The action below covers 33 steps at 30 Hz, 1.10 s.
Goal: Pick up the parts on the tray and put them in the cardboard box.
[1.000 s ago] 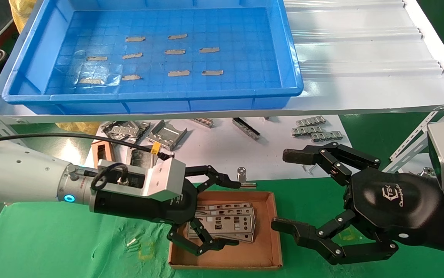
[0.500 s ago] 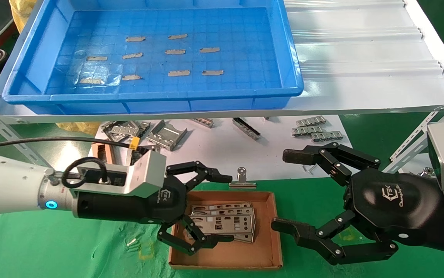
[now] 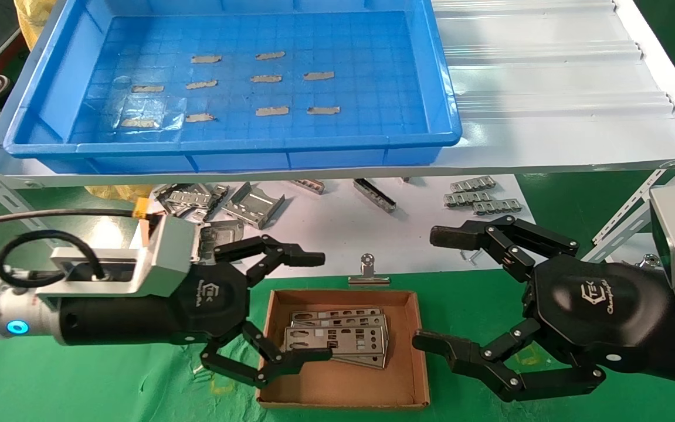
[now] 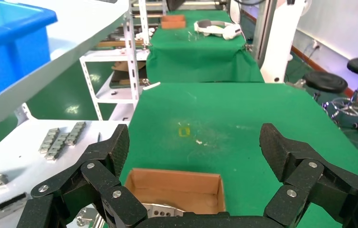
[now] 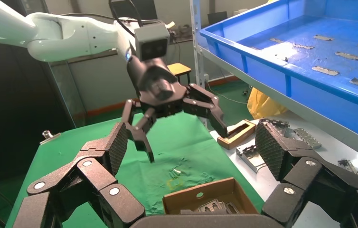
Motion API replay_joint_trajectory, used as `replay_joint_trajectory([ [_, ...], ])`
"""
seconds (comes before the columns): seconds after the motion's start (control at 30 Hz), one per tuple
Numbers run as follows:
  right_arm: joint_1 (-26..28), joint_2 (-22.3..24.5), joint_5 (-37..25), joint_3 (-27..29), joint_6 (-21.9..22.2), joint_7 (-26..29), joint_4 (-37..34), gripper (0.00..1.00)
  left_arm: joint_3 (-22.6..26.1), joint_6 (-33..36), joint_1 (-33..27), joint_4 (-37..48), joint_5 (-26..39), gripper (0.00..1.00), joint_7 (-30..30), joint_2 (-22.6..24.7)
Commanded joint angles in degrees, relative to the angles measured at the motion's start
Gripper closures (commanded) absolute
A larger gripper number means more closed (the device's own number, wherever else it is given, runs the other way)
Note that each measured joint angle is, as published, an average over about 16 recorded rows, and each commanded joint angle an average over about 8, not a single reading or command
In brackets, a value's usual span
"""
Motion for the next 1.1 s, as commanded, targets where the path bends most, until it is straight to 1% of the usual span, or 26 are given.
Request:
replay_joint_trajectory([
  [0.03, 0.0, 0.0, 0.0, 0.0, 0.0, 0.0, 0.0, 0.0, -1.2, -0.2, 1.0, -1.7, -0.4, 0.0, -1.1, -1.0],
  [1.1, 0.0, 0.0, 0.0, 0.0, 0.0, 0.0, 0.0, 0.0, -19.8, -3.2, 16.5, -27.6, -6.8, 0.0, -18.9, -16.8],
])
